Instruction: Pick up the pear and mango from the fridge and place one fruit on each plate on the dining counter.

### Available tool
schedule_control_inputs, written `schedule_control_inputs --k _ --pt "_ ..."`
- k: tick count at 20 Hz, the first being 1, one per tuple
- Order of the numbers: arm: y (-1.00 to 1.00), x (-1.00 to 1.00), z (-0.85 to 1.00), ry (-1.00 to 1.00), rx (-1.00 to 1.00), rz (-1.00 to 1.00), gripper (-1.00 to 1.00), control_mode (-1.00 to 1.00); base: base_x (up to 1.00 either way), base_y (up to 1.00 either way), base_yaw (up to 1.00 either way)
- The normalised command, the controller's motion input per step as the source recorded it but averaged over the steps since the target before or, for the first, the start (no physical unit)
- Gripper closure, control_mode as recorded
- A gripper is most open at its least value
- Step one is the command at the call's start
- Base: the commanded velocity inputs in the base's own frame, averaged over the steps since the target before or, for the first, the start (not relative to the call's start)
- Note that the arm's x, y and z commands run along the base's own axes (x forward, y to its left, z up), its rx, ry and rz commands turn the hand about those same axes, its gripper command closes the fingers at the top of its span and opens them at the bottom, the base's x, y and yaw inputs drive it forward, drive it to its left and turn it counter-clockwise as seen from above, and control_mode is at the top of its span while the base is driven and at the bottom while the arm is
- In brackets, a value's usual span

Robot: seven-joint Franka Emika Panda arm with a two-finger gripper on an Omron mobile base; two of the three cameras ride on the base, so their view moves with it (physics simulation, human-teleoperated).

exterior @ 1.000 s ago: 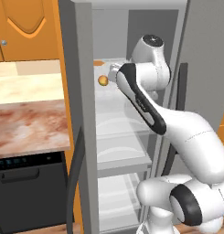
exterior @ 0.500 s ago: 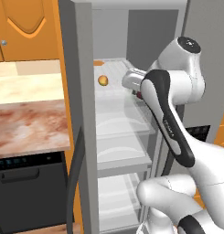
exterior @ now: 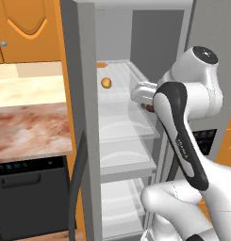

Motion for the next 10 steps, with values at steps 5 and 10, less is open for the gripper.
schedule_control_inputs --k 5,10 --pt "-0.14 -0.35 -0.03 0.01 -0.17 0.00 1.00 -1.00 0.00 0.00 0.00" --pt "-0.25 -0.61 0.00 0.01 -0.14 0.01 1.00 -1.00 0.00 0.00 0.00"
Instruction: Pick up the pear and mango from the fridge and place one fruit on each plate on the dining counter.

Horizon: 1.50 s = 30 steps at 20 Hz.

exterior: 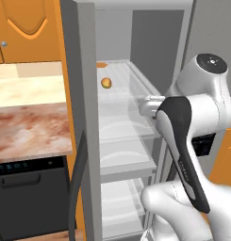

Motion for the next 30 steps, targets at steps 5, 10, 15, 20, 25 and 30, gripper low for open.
schedule_control_inputs --k 5,10,15,20,25,30 --pt "-0.47 -0.32 -0.23 0.03 0.00 0.05 1.00 -1.00 0.00 0.00 0.00" --pt "-0.30 0.00 -0.08 0.01 0.00 0.04 1.00 -1.00 0.00 0.00 0.00" --pt "0.00 0.00 0.00 0.00 0.00 0.00 1.00 -1.00 0.00 0.00 0.00" --pt "0.00 0.00 0.00 0.00 0.00 0.00 1.00 -1.00 0.00 0.00 0.00" --pt "0.00 -0.02 0.00 0.00 0.00 0.00 1.00 1.00 -0.16 0.00 0.00" --pt "0.00 0.00 0.00 0.00 0.00 0.00 1.00 1.00 -1.00 0.00 0.00"
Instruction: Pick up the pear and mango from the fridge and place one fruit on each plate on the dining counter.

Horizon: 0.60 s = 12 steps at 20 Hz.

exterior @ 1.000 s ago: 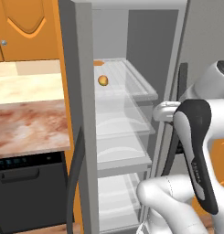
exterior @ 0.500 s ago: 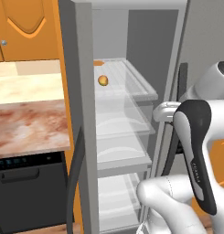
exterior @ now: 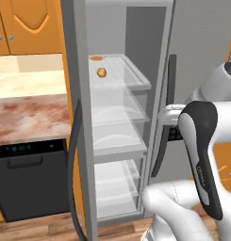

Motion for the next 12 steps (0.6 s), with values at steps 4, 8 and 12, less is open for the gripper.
schedule_control_inputs --k 4,8,12 --pt "0.00 0.00 0.00 0.00 0.00 0.00 1.00 1.00 -0.93 0.00 0.00" --pt "0.00 0.00 0.00 0.00 0.00 0.00 1.00 1.00 -0.69 -0.04 0.43" --pt "0.00 0.00 0.00 0.00 0.00 0.00 1.00 1.00 -0.42 -0.08 0.82"
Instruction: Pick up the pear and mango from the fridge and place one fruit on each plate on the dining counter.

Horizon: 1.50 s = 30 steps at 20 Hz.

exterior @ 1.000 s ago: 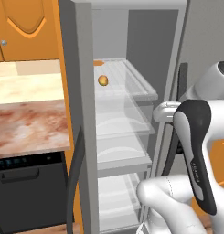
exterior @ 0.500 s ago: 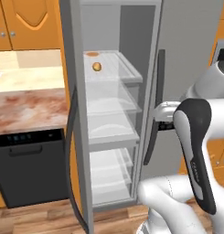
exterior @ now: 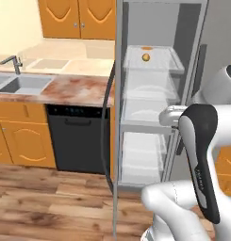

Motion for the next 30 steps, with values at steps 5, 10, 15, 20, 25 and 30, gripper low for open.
schedule_control_inputs --k 5,10,15,20,25,30 --pt "0.00 0.00 0.00 0.00 0.00 0.00 1.00 1.00 -0.28 -0.20 0.94" --pt "0.00 0.00 0.00 0.00 0.00 0.00 1.00 1.00 -0.22 -0.10 0.96" --pt "0.00 0.00 0.00 0.00 0.00 0.00 1.00 1.00 -0.52 -0.03 0.92" --pt "0.00 0.00 0.00 0.00 0.00 0.00 1.00 1.00 -0.49 0.00 0.92" --pt "0.00 0.00 0.00 0.00 0.00 0.00 1.00 1.00 -0.28 0.00 0.87" --pt "0.00 0.00 0.00 0.00 0.00 0.00 1.00 1.00 -0.37 0.00 0.82"
